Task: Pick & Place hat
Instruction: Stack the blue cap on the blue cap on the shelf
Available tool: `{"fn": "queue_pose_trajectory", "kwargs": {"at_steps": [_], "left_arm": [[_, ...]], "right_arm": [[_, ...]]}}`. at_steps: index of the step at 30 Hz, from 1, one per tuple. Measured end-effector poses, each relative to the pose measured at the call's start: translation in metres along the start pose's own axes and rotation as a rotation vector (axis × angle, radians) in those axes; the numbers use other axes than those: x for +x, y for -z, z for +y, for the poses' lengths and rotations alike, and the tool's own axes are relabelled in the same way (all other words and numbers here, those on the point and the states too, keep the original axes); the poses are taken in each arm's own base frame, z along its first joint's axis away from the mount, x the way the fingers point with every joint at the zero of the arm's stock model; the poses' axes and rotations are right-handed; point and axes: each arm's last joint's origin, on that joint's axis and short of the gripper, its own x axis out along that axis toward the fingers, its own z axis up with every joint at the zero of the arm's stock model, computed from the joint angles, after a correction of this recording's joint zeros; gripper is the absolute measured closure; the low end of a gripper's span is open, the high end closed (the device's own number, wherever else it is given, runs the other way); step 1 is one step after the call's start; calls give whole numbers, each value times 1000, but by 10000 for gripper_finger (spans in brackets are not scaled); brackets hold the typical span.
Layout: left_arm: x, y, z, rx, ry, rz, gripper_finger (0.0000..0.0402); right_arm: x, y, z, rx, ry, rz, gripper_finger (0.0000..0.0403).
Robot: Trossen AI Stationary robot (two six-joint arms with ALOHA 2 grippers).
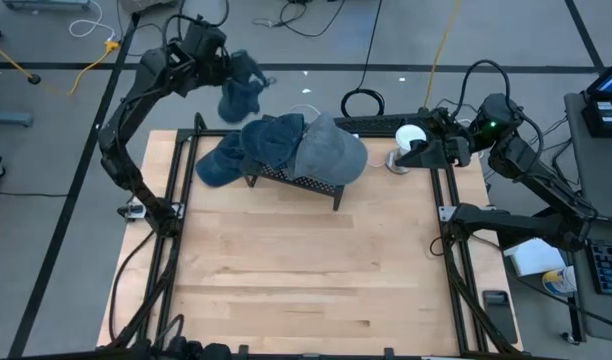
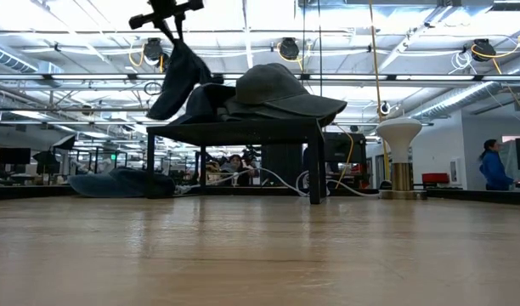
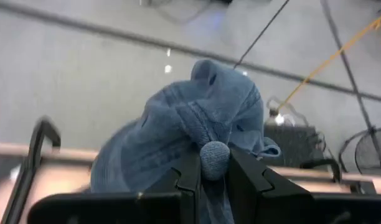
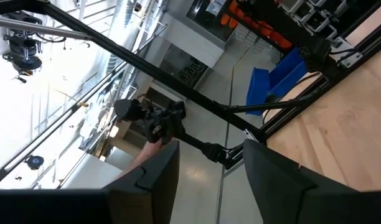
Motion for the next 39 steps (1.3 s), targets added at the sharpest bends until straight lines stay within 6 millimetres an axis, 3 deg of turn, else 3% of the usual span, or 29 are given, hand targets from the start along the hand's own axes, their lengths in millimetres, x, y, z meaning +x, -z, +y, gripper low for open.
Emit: {"fn": "queue_pose_trajectory", "kwargs": {"at_steps": [11, 18, 30, 39], "left_arm": [[-3, 14, 8, 16, -81, 133, 354], [2, 28, -13, 56, -39, 130, 354], [53, 76, -63, 108, -14, 264, 354], [84, 119, -90, 179, -6, 410, 354]], "right_arm": [[1, -1, -1, -15, 2, 2, 232], [1, -1, -1, -18, 2, 2, 232], [-2, 2, 3, -33, -5, -1, 232], [-2, 2, 3, -44, -6, -2, 232]]}}
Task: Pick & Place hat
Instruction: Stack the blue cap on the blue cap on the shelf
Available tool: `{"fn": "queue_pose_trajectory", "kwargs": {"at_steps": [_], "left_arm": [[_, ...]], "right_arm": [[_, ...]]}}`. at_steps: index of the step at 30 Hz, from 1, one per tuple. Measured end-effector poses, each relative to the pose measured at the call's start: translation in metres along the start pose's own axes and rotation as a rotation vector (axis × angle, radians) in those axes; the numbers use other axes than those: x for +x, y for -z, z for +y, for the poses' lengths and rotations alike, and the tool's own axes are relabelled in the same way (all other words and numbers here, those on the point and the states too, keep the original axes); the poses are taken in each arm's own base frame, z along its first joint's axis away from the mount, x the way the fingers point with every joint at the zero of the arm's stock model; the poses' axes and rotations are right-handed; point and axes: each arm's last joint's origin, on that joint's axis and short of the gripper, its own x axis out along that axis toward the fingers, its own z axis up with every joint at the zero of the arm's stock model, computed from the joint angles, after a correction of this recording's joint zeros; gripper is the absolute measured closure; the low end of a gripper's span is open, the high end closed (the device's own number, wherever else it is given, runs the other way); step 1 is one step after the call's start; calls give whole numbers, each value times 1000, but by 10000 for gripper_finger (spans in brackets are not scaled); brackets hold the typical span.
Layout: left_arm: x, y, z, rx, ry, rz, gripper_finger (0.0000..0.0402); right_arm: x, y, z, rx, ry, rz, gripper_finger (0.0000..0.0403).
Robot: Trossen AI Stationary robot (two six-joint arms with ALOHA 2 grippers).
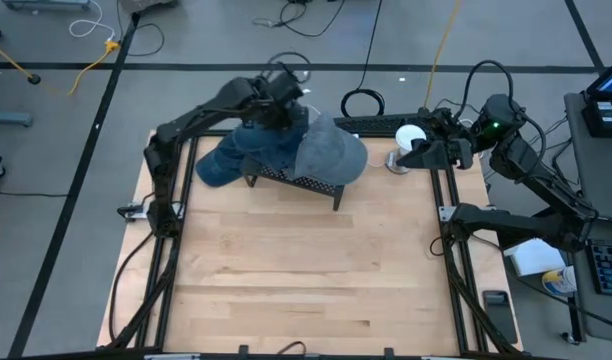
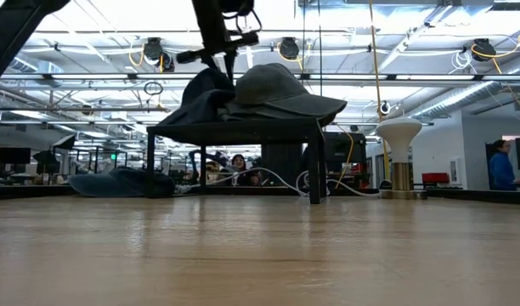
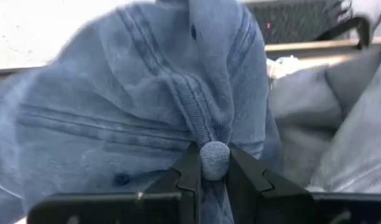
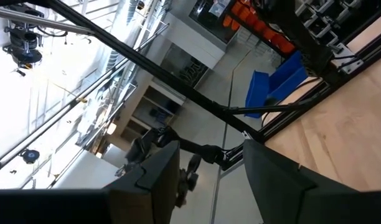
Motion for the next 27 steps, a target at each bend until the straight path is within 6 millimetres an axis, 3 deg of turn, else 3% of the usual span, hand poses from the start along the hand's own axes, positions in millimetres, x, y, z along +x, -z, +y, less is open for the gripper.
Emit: {"fn": "queue_pose_trajectory", "kwargs": {"at_steps": [10, 20, 27], "left_arm": [[22, 17, -10, 50, -42, 104, 351], [15, 6, -4, -18, 4, 106, 203], [-1, -6, 0, -87, 139, 110, 138]], "right_arm": [[0, 0, -1, -36, 1, 0, 232], [2, -2, -3, -29, 6, 3, 232], [4, -3, -6, -21, 11, 6, 232]]}}
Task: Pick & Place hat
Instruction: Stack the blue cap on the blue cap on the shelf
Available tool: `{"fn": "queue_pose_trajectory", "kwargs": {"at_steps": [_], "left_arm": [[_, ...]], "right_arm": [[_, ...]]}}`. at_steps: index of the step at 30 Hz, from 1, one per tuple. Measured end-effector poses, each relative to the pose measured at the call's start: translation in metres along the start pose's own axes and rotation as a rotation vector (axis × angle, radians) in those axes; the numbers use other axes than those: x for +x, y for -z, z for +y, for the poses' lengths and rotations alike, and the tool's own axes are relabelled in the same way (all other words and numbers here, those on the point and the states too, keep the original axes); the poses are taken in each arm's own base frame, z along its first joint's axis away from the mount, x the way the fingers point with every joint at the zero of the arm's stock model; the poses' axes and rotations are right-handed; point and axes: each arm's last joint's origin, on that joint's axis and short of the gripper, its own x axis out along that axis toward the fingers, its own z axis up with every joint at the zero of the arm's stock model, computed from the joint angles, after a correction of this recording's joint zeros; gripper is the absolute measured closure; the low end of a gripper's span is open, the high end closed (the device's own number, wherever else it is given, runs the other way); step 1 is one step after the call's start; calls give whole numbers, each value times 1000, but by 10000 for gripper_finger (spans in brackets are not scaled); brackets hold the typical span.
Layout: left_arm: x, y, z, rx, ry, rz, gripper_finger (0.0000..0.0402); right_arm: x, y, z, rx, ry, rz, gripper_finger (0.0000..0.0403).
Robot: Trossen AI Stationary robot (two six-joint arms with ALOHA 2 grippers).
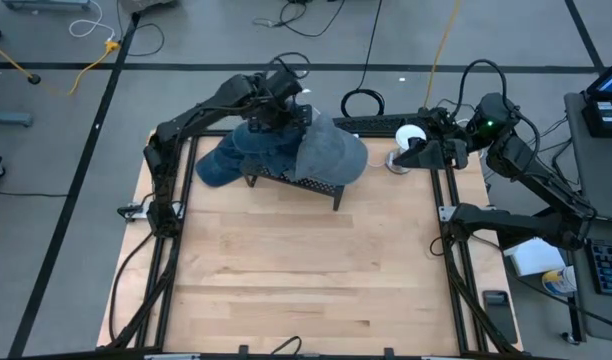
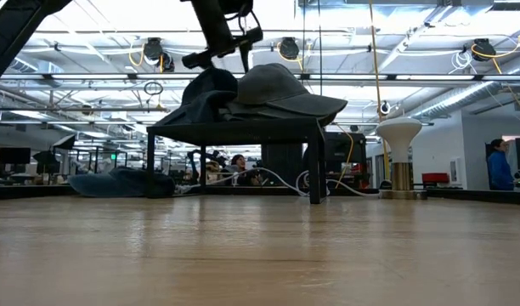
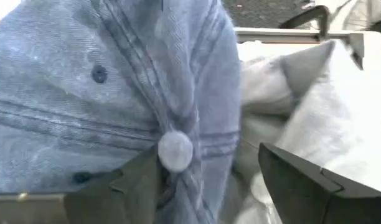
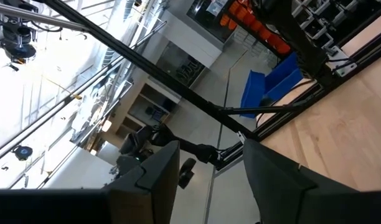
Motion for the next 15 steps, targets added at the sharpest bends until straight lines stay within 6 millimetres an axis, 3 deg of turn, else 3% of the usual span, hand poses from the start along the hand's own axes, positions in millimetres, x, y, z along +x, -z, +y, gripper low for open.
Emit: {"fn": "queue_pose_trajectory", "kwargs": {"at_steps": [7, 15], "left_arm": [[-31, 1, 2, 54, 98, -11, 111], [-80, 7, 15, 138, 138, -97, 125]], "right_arm": [[1, -1, -2, 3, 4, 2, 232], [4, -3, -6, 14, 11, 5, 232]]}}
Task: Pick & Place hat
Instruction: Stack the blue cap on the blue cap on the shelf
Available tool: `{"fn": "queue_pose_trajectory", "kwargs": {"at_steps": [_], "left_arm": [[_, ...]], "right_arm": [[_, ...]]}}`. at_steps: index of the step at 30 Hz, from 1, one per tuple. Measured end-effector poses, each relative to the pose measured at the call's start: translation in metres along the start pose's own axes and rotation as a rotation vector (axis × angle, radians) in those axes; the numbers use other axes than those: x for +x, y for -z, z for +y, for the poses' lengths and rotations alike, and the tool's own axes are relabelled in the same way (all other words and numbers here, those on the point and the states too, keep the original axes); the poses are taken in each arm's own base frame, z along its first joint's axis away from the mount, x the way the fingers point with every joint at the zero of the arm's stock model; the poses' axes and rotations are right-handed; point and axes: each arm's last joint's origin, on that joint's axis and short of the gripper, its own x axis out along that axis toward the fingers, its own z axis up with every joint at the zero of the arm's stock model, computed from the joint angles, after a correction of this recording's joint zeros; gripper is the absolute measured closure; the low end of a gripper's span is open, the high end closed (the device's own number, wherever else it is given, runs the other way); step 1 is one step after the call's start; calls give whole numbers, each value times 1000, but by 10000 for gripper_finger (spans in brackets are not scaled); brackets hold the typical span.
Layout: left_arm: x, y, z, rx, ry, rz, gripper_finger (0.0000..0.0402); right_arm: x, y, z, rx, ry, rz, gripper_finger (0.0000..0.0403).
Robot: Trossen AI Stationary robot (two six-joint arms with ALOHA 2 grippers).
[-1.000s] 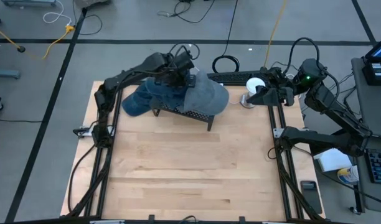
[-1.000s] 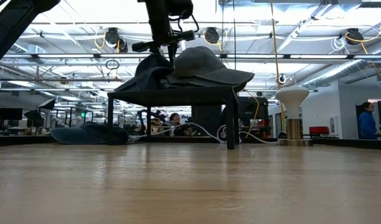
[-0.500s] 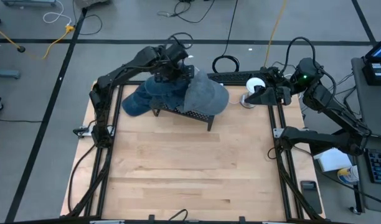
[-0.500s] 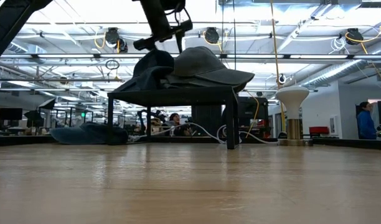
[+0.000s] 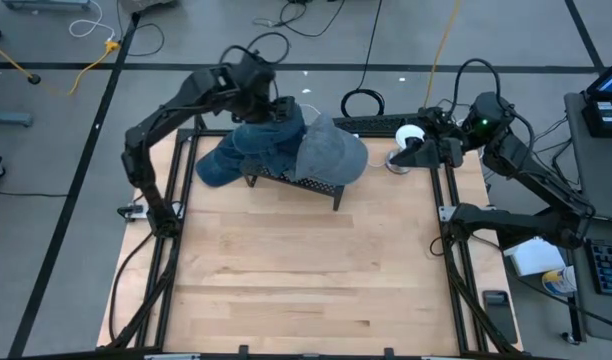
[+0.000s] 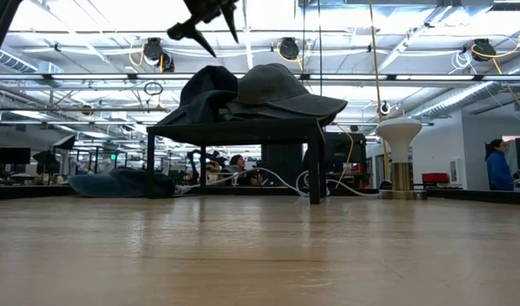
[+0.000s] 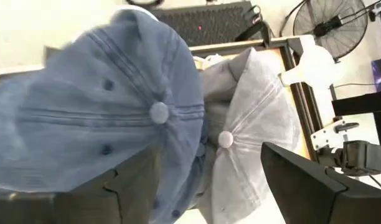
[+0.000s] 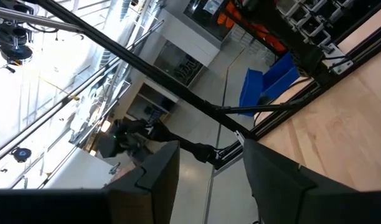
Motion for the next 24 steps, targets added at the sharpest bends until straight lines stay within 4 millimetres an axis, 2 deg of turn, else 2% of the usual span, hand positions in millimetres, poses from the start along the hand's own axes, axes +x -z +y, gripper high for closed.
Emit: {"fn": "queue_pose_trajectory", "kwargs": {"at_steps": [5, 13, 18, 24], "left_arm": [[-25, 2, 11, 41, -55, -56, 138], [-48, -3, 47, -3, -328, -111, 150], [-52, -17, 72, -49, -436, -103, 129], [-58, -42, 102, -123, -483, -164, 93]], "right_arm": [[3, -3, -5, 16, 9, 5, 232], [9, -7, -15, -36, 25, 15, 232], [13, -10, -22, -42, 36, 21, 232], [16, -12, -27, -48, 45, 27, 232]]}}
